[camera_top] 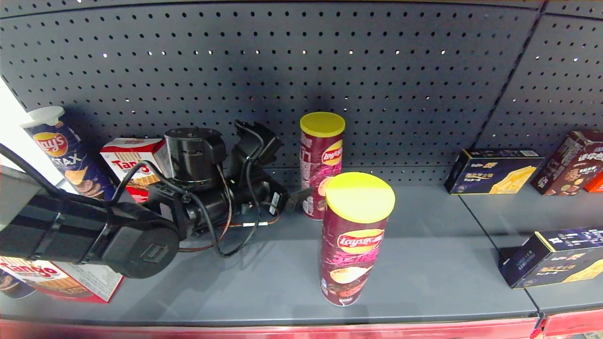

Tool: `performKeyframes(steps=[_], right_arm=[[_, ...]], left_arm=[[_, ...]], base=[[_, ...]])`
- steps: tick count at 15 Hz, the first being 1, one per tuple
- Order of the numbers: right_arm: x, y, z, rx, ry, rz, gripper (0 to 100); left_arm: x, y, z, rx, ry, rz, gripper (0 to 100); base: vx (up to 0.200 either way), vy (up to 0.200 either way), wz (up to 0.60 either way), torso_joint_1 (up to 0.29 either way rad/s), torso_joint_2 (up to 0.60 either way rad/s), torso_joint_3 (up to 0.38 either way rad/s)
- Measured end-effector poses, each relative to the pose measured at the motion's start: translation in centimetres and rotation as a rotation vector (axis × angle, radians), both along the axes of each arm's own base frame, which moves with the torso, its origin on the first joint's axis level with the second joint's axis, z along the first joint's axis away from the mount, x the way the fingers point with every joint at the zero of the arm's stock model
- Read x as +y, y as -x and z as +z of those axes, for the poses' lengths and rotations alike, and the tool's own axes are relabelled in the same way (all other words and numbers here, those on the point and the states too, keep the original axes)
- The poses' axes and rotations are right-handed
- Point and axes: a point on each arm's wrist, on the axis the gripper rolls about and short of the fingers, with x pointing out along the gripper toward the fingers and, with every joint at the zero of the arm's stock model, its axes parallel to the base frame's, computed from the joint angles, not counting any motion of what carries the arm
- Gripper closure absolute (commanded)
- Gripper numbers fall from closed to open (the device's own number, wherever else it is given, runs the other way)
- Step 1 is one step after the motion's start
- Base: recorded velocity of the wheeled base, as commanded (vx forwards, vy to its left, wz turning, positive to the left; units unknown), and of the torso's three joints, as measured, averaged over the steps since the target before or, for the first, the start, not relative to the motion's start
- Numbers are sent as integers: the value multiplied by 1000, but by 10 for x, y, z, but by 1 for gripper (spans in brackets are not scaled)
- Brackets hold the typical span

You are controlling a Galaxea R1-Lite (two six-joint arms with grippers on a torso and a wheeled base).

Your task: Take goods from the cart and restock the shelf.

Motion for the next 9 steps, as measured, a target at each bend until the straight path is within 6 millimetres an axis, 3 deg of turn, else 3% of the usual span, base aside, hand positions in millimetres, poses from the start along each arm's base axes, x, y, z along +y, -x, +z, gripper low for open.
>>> performKeyframes(steps=[9], right_arm=[[0,0,0,0,0,0,0]], left_arm=[[6,-7,-2,-2,-14,113,0]], base=[[0,0,0,0,0,0]])
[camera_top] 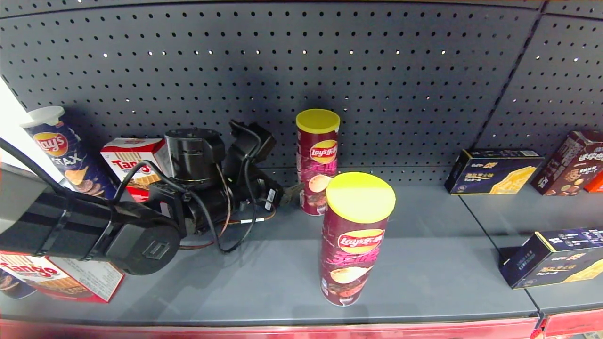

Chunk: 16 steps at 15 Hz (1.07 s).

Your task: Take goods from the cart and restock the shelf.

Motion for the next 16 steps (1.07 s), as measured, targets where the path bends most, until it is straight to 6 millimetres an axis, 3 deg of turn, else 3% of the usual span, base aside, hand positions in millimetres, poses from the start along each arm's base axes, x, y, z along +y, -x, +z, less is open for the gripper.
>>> performKeyframes(steps=[10,16], right_arm=[[0,0,0,0,0,0,0],[0,0,0,0,0,0,0]], left_arm=[[10,-8,2,-30,-42,125,0],[6,-17,-1,-30,-43,133,0]], base=[[0,0,0,0,0,0],[0,0,0,0,0,0]])
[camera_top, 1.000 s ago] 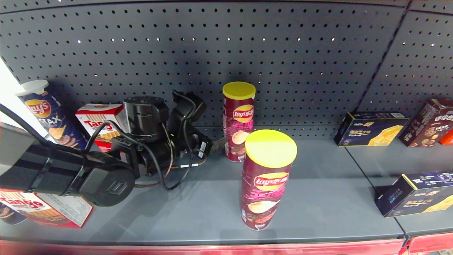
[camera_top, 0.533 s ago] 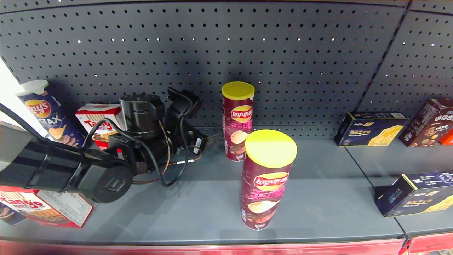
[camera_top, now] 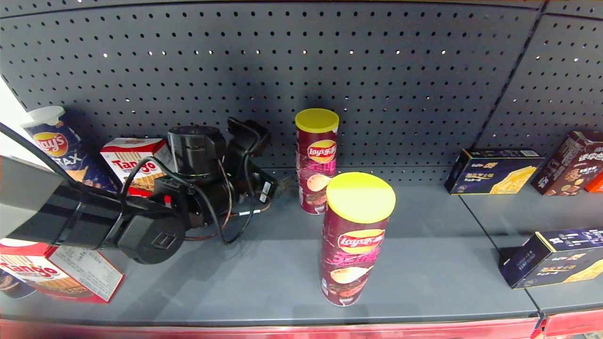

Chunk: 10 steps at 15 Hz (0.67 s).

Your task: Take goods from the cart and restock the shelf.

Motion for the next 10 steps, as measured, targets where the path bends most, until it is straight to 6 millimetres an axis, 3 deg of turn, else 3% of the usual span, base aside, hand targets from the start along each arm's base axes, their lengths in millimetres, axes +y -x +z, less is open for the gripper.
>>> performKeyframes(steps=[10], right_arm=[[0,0,0,0,0,0,0]], left_arm=[[-11,-8,-12,28,-4,-15,0]], base=[[0,0,0,0,0,0]])
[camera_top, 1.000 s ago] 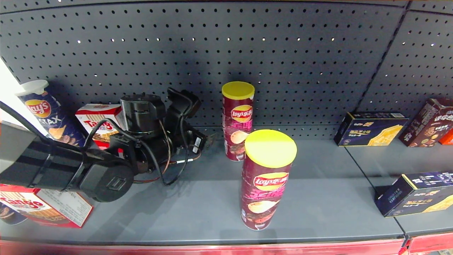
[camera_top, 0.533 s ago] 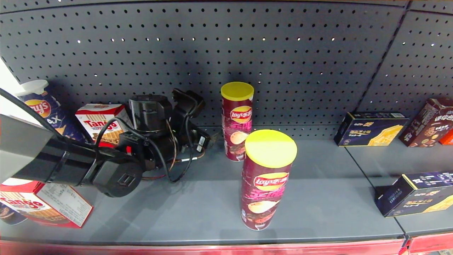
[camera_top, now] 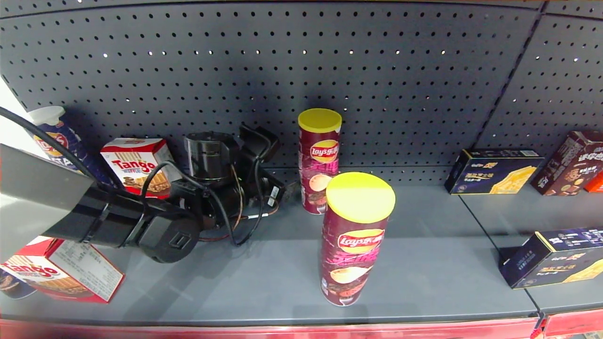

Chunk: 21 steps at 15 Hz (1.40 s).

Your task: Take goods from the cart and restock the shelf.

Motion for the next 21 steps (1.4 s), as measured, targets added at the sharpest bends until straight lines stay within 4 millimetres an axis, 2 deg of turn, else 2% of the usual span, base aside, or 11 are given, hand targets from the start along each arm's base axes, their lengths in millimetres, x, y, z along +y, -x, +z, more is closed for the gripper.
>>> performKeyframes(steps=[8,11,14,17,19,21], right_arm=[[0,0,0,0,0,0,0],[0,0,0,0,0,0,0],[0,0,0,0,0,0,0],[0,0,0,0,0,0,0],[0,0,0,0,0,-1,0],[0,0,0,0,0,0,0]], left_arm=[[-5,1,-1,1,3,-11,0],[3,18,13,-2,52,-4,0],[18,54,46,-58,112,-13,0],[31,112,79,-130,180,-65,0],[50,155,83,-155,200,-83,0],[75,201,76,-171,212,-99,0]], base=[[0,0,0,0,0,0],[0,0,0,0,0,0],[0,0,0,0,0,0],[0,0,0,0,0,0],[0,0,0,0,0,0],[0,0,0,0,0,0]])
